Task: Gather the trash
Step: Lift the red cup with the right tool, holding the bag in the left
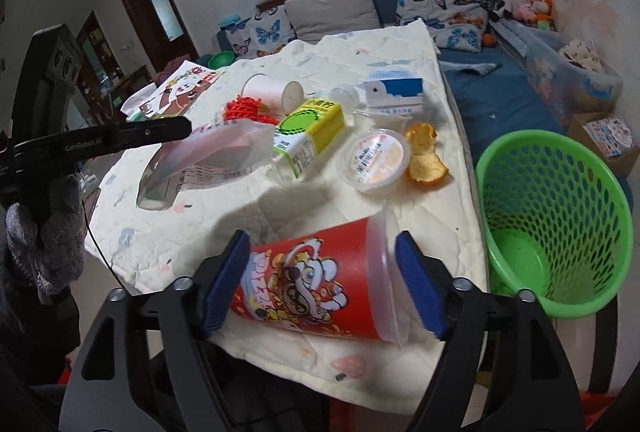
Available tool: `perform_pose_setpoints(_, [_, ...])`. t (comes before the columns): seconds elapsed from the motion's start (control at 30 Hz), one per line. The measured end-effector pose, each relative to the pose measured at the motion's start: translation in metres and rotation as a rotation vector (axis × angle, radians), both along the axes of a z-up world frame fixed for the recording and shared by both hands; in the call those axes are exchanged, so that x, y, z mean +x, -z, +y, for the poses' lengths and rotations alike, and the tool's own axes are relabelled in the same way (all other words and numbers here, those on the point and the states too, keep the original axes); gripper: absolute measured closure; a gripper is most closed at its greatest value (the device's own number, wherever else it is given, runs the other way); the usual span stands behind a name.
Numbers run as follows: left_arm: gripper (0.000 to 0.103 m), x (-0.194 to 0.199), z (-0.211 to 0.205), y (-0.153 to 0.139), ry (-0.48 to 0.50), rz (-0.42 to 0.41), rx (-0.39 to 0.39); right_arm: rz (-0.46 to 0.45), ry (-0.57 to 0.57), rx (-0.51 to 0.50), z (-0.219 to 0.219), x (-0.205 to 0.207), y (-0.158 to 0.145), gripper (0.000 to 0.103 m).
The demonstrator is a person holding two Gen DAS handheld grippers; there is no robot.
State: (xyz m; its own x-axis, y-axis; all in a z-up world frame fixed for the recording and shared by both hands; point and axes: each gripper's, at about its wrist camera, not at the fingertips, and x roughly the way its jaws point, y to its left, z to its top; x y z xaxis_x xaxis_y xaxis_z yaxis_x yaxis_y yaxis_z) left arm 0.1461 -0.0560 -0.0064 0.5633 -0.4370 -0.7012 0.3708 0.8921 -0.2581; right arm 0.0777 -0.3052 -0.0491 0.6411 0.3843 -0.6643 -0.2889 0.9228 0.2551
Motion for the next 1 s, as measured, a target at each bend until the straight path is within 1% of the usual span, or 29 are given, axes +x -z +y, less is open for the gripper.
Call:
perform_pose_setpoints(0.03, [0.102,0.0,0.0,0.001,0.0,0.002,0.001,0.002,0.005,-0.001,-0.002,-0.001,0.001,0.017])
perform_pose_setpoints(0.1, [0.102,0.0,0.001,0.002,0.0,0.005,-0.001,0.011,0.019,0.01,-0.007,-0.001,0.003,0.011])
perform_pose_setpoints(0.13, [0.102,0.0,0.001,0.002,-0.001,0.005,-0.001,0.02,0.025,0.018,-0.009,-0.002,0.005,0.01])
perform_pose_setpoints(0.33, [0.102,0.001,-0.001,0.005,0.004,0.012,-0.001,0.093,0.053,0.092,-0.022,-0.001,0.026,0.009])
perform_pose_setpoints(0.6, [0.102,0.003,-0.002,0.007,0.013,0.016,-0.007,0.134,0.083,0.135,-0.032,-0.012,0.035,0.007])
perform_pose_setpoints(0.8, [0.102,0.003,-0.006,0.011,0.023,0.018,-0.005,0.135,0.093,0.133,-0.032,-0.019,0.036,0.007])
perform_pose_setpoints(1.0, [0.102,0.003,-0.005,0.009,0.021,0.012,-0.01,0.137,0.082,0.148,-0.029,-0.02,0.036,0.007])
